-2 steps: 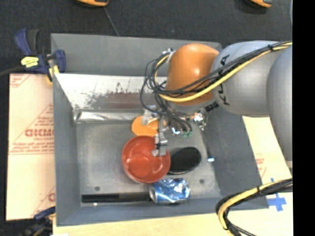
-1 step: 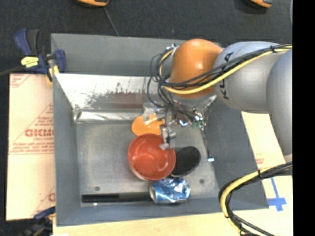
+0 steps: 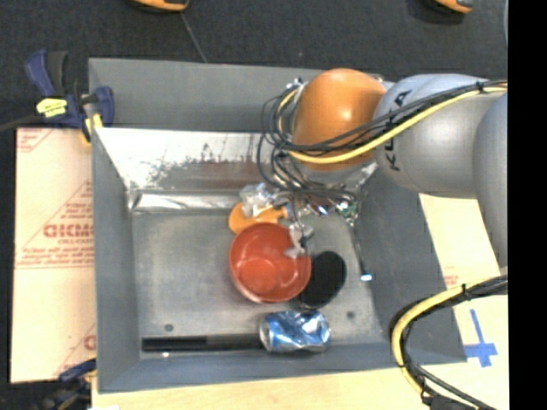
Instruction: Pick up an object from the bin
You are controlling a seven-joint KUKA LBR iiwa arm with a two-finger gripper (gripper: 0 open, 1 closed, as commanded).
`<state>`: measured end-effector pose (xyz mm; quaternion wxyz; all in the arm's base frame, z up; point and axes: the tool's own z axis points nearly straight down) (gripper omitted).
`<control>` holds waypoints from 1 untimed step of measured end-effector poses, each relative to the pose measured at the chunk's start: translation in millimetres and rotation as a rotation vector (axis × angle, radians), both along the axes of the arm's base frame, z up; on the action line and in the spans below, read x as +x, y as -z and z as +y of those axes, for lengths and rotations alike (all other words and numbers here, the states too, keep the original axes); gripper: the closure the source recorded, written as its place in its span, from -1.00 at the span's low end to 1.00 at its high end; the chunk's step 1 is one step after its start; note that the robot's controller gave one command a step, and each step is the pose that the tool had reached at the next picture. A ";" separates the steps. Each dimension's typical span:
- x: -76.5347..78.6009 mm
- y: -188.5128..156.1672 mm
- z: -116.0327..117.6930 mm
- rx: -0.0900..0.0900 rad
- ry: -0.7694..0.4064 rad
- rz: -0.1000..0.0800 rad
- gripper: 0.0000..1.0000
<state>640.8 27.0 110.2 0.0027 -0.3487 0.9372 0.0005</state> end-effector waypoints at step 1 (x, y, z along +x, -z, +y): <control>-42.6 35.7 -17.2 0.008 0.486 -0.010 1.00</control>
Offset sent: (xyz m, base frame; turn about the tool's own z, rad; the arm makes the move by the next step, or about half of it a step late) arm 0.0000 0.0000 0.0000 0.0000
